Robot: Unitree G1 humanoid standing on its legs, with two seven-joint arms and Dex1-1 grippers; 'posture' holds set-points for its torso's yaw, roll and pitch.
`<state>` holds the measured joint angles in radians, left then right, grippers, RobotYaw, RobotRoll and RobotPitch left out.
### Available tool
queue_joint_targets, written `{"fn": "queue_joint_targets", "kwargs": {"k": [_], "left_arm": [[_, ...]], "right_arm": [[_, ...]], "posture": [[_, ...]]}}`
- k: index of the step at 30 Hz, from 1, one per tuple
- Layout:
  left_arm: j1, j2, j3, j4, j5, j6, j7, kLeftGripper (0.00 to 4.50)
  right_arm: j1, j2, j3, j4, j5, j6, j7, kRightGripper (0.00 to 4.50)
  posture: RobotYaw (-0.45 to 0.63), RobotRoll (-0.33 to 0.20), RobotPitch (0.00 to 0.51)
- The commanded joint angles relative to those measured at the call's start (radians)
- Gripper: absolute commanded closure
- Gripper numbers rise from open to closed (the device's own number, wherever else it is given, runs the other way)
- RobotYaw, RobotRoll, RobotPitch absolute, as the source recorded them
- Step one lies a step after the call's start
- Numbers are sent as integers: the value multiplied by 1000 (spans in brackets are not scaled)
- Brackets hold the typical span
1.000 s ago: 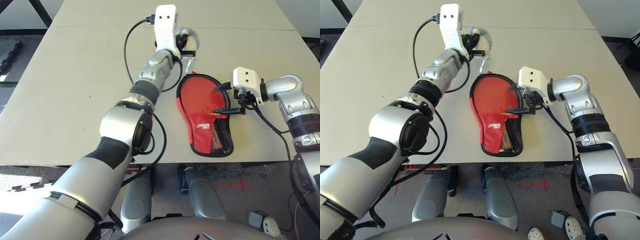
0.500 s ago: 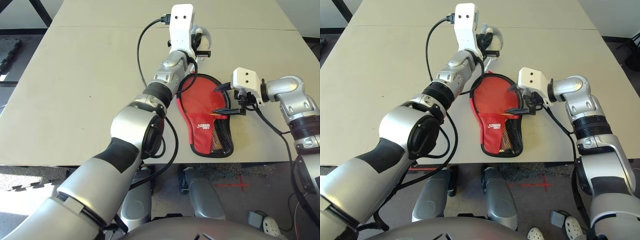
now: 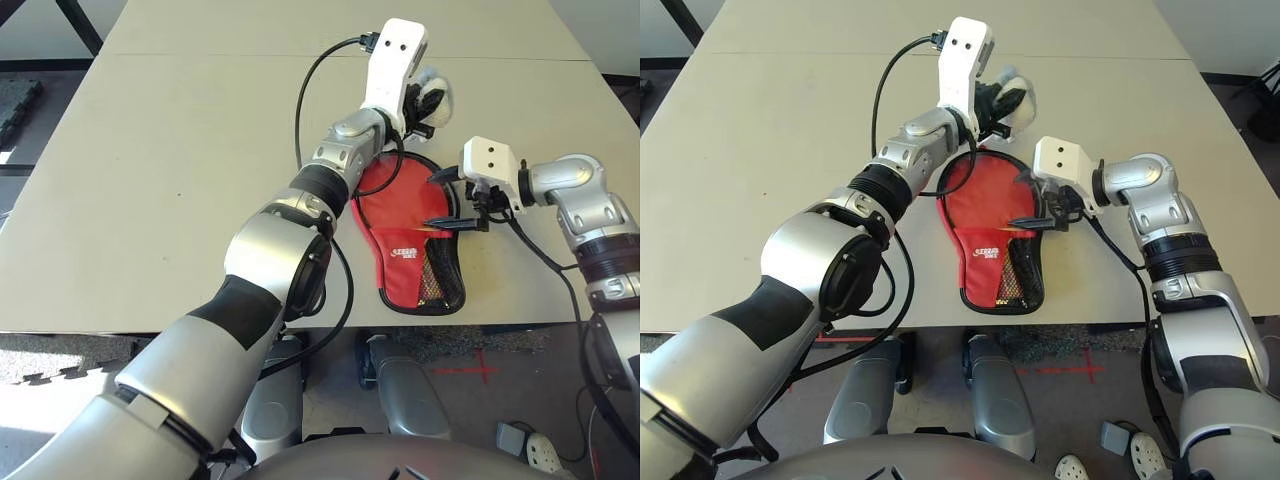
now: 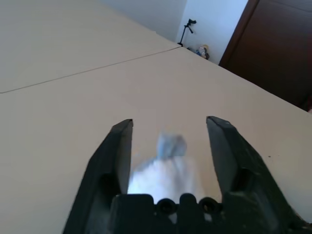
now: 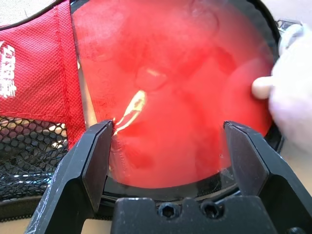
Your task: Store the ping-pong paddle in its case and zip it.
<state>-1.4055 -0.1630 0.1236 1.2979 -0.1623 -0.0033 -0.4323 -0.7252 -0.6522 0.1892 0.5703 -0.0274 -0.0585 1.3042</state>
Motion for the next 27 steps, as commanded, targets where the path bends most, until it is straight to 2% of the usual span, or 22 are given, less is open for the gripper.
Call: {"fn": "queue_joint_targets", "kwargs": {"k": [1, 2, 9, 16, 21, 27], "left_arm": [[-28, -61, 10, -17, -4, 15, -30, 408], [-32, -51, 15, -18, -5, 16, -33, 25], [-34, 48, 29, -23, 11, 17, -50, 25], [45, 184, -10, -81, 38, 42, -190, 25], [194, 266, -81, -258, 53, 78, -346, 25], [448, 328, -174, -674, 35, 191, -449, 25]], "right_arm": [[116, 28, 131, 76, -93, 21, 25, 0], [113, 30, 132, 80, -94, 19, 24, 0], [104, 38, 134, 89, -98, 13, 20, 0], [108, 30, 130, 85, -97, 12, 22, 0], [114, 24, 129, 80, -94, 15, 25, 0], [104, 21, 131, 94, -96, 8, 30, 0]], "posture": [[-42, 0, 229], [-42, 0, 229], [-30, 0, 228], [-19, 0, 236], [-9, 0, 240], [7, 0, 245]]}}
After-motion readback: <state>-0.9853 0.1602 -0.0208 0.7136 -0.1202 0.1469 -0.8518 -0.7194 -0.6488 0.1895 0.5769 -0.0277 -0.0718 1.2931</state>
